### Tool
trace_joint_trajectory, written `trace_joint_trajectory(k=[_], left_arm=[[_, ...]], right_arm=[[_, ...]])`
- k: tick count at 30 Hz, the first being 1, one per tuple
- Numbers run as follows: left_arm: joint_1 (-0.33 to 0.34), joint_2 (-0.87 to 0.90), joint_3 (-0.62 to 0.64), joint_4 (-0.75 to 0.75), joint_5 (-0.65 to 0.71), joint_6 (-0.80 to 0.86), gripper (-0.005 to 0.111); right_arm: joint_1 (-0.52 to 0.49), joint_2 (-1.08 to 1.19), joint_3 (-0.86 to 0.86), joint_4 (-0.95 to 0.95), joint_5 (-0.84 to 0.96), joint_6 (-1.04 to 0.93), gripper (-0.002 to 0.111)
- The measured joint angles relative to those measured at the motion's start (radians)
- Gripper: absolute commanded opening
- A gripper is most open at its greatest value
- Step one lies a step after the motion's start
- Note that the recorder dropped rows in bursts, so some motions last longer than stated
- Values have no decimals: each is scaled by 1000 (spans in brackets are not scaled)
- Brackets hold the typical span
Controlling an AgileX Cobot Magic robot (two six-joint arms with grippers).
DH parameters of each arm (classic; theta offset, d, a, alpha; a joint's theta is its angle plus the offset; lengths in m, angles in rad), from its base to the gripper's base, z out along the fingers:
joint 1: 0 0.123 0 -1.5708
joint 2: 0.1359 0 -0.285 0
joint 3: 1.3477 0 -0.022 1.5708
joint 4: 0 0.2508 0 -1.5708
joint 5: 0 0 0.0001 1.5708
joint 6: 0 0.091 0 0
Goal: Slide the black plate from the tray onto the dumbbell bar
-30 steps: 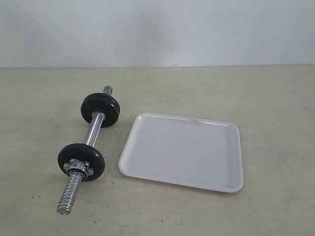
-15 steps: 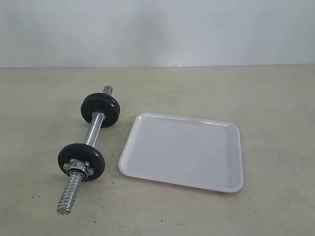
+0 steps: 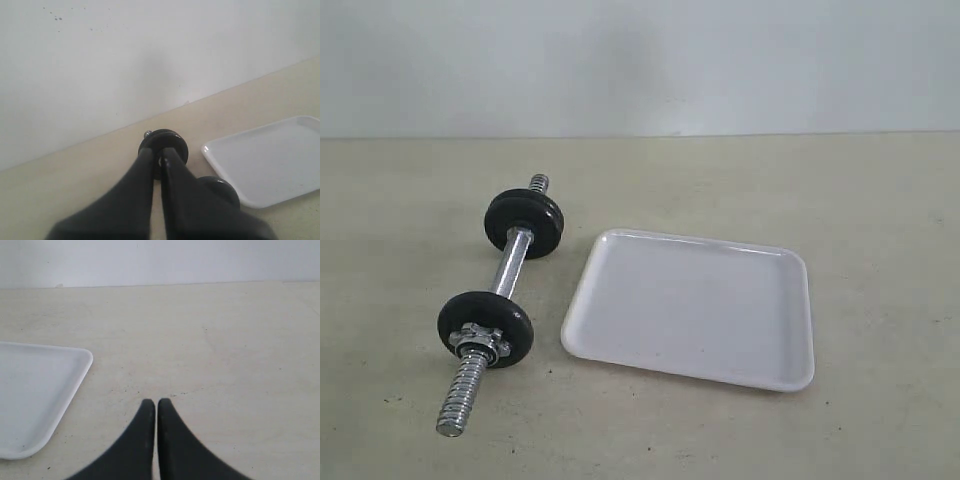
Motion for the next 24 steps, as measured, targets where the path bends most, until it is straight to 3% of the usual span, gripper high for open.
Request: trace_joint_trajectory(k=[24], left_arm=[[0, 0, 0, 0, 0, 0, 4]], right_arm=[[9, 0, 0, 0, 0, 2, 0]])
